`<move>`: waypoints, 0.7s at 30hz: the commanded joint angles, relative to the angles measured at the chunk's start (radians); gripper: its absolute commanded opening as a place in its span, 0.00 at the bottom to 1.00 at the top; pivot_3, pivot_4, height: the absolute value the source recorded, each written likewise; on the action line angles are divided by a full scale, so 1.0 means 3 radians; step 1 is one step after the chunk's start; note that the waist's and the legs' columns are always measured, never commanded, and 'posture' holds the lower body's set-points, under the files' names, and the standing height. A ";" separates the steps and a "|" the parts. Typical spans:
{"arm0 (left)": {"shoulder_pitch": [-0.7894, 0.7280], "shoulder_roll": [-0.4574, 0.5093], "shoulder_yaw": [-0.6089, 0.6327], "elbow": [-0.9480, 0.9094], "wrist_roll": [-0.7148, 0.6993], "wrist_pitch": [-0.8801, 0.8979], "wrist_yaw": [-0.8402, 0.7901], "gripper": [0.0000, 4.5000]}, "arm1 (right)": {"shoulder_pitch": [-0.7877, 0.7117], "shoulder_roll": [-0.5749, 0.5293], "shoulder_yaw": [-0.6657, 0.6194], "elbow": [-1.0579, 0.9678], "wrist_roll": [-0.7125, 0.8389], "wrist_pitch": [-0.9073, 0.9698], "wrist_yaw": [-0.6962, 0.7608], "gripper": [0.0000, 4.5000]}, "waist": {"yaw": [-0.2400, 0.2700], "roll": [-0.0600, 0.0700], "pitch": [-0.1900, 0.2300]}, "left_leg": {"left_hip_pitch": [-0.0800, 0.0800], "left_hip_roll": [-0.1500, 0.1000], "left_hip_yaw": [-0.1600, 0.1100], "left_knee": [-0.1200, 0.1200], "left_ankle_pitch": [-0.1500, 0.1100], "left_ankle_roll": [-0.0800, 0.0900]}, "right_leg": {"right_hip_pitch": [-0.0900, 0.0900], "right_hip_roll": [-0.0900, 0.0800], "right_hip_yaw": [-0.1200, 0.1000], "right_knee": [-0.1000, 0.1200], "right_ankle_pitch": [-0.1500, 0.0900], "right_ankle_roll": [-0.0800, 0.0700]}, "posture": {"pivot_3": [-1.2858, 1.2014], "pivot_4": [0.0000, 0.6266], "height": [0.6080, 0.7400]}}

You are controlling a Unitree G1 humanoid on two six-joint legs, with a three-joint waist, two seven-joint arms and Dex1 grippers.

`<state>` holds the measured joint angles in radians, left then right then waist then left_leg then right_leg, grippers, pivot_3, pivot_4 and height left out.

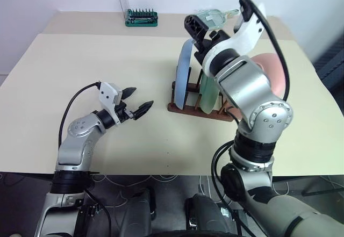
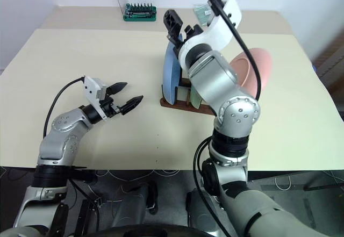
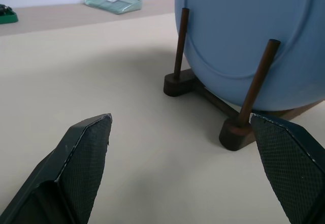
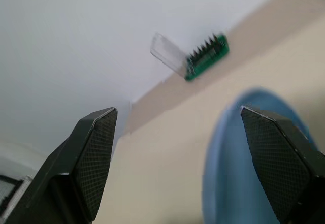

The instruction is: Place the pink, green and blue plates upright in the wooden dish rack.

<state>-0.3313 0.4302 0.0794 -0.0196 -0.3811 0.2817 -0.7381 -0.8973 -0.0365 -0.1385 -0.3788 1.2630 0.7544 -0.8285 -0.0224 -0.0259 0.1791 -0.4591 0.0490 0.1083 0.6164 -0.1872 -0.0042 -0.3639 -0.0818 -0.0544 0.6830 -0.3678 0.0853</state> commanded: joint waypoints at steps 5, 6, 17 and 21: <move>-0.0028 -0.0003 -0.0044 -0.0074 0.0002 -0.0031 -0.0022 1.00 | -0.0256 -0.0633 0.0008 -0.0125 -0.0170 0.0166 0.0776 0.88 | 0.0011 0.0000 0.0000 | -0.0001 0.0000 0.0000 0.0001 0.0000 0.0001 | 0.0001 -0.0001 0.0000 -0.0001 0.0000 0.0000 | 0.52 0.24 0.94; -0.0031 -0.0006 -0.0049 -0.0065 0.0004 -0.0035 -0.0024 1.00 | -0.0253 -0.0716 -0.0001 -0.0137 -0.0204 0.0180 0.0867 0.88 | 0.0012 0.0000 -0.0001 | -0.0001 -0.0001 0.0000 0.0001 0.0000 0.0001 | 0.0000 -0.0001 0.0000 -0.0001 0.0000 0.0000 | 0.52 0.24 0.94; 0.0094 0.0143 -0.0107 -0.0066 -0.0025 -0.0037 -0.0278 1.00 | 0.1122 -0.3071 -0.1255 -0.0601 -0.0626 0.0323 0.3280 0.88 | 0.0035 0.0000 0.0000 | -0.0004 -0.0003 0.0000 0.0004 -0.0007 0.0014 | 0.0009 -0.0003 -0.0003 -0.0014 0.0000 0.0000 | 0.52 0.24 0.94; 0.0126 0.0221 -0.0210 -0.0057 -0.0026 -0.0010 -0.0501 1.00 | 0.1721 -0.3256 -0.1862 -0.0575 -0.0718 0.0363 0.3547 0.46 | 0.0014 0.0010 -0.0001 | 0.0007 -0.0002 0.0000 0.0006 -0.0012 0.0025 | 0.0014 -0.0002 -0.0003 -0.0006 0.0002 -0.0002 | 0.52 0.24 0.94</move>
<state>-0.2991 0.4766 0.0277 -0.0145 -0.3816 0.2837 -0.8493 -0.4062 -0.9787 -0.6044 -0.5276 1.0734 0.8670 0.1958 -0.0181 -0.0227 0.1787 -0.4553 0.0486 0.1083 0.6183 -0.1906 0.0035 -0.3585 -0.0824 -0.0553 0.6820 -0.3673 0.0846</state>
